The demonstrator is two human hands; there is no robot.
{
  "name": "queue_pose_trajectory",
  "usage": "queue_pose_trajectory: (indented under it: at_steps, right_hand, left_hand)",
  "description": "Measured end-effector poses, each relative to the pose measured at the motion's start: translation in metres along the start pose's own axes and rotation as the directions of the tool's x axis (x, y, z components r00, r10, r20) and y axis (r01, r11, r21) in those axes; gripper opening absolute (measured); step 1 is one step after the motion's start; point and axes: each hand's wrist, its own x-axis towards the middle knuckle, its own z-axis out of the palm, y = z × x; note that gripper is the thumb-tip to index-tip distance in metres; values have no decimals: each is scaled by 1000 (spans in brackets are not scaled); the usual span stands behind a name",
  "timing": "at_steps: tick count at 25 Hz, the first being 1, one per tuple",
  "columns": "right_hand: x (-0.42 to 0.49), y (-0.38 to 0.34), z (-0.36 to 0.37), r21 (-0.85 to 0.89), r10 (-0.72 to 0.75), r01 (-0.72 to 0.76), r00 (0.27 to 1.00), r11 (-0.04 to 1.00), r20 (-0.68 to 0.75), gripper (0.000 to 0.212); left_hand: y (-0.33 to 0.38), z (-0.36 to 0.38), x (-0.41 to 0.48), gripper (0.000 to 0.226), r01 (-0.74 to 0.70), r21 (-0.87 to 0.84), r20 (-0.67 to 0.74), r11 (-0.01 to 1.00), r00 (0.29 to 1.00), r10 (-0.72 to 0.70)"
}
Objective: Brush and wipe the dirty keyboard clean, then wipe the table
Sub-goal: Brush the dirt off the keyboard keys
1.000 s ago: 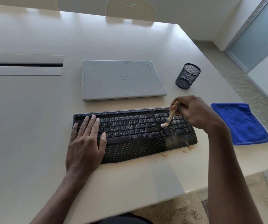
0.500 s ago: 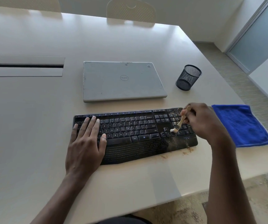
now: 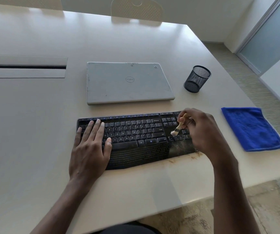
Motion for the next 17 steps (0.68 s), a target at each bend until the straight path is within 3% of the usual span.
queue_pose_trajectory:
  at_steps: [5, 10, 14, 17]
  right_hand:
    - [2, -1, -2, 58, -116, 108, 979, 992, 168, 21]
    - [6, 13, -18, -20, -62, 65, 990, 998, 124, 23]
    - [7, 3, -8, 74, -95, 84, 981, 994, 168, 22]
    - [4, 14, -9, -19, -26, 29, 991, 999, 128, 22]
  left_hand:
    - [-1, -1, 0, 62, -8, -3, -1, 1000, 1000, 8]
    - [-1, 0, 1, 61, -4, -5, -8, 1000, 1000, 4]
    - [-2, 1, 2, 61, -8, -13, -11, 1000, 1000, 8]
    - [-2, 0, 1, 62, -9, -17, -11, 1000, 1000, 9]
